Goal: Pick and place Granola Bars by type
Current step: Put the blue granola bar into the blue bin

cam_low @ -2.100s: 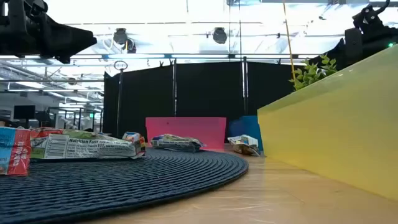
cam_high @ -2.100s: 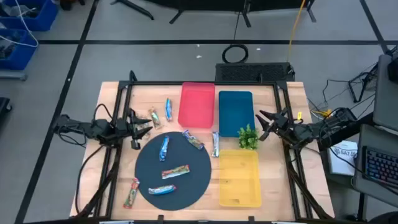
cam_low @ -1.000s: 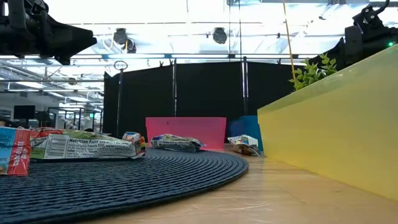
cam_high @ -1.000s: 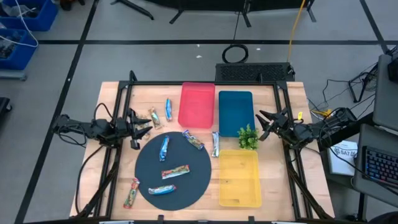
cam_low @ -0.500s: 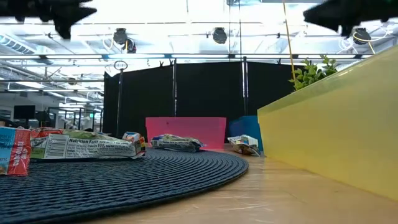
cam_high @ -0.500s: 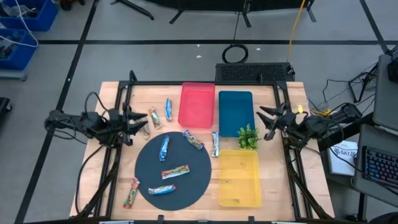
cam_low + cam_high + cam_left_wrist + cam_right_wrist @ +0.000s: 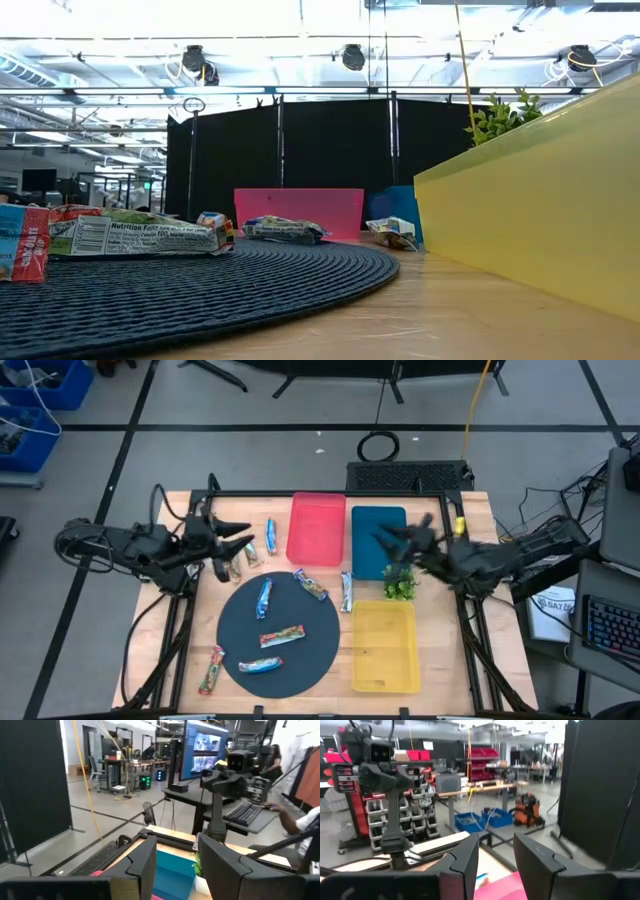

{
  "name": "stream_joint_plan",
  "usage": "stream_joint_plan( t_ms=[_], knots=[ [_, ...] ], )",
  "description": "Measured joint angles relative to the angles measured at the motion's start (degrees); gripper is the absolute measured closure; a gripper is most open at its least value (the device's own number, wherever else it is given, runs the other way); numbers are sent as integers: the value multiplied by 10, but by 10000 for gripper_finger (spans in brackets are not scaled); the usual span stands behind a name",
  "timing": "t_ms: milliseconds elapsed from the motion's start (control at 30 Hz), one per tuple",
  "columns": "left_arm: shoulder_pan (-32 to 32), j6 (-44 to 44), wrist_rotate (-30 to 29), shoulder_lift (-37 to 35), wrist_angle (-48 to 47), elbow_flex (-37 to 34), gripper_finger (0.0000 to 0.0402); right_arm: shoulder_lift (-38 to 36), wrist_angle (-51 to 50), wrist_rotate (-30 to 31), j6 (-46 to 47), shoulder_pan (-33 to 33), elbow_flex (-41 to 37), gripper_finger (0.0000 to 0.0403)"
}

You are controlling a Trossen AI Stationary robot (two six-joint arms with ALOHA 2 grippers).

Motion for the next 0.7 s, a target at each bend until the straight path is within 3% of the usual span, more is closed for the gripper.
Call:
stream_joint_plan(
  t_ms=[133,467,600,700],
  knots=[
    [0,15,1,42,-2,28,252,103,-3,35,14,-7,63,286],
    [0,-20,7,70,-1,45,252,304,-2,282,-1,-19,225,286],
    [0,-42,9,68,-2,45,252,359,11,376,-96,-18,331,286],
    [0,-40,40,68,-6,45,252,388,83,390,-236,-18,395,286]
  ],
)
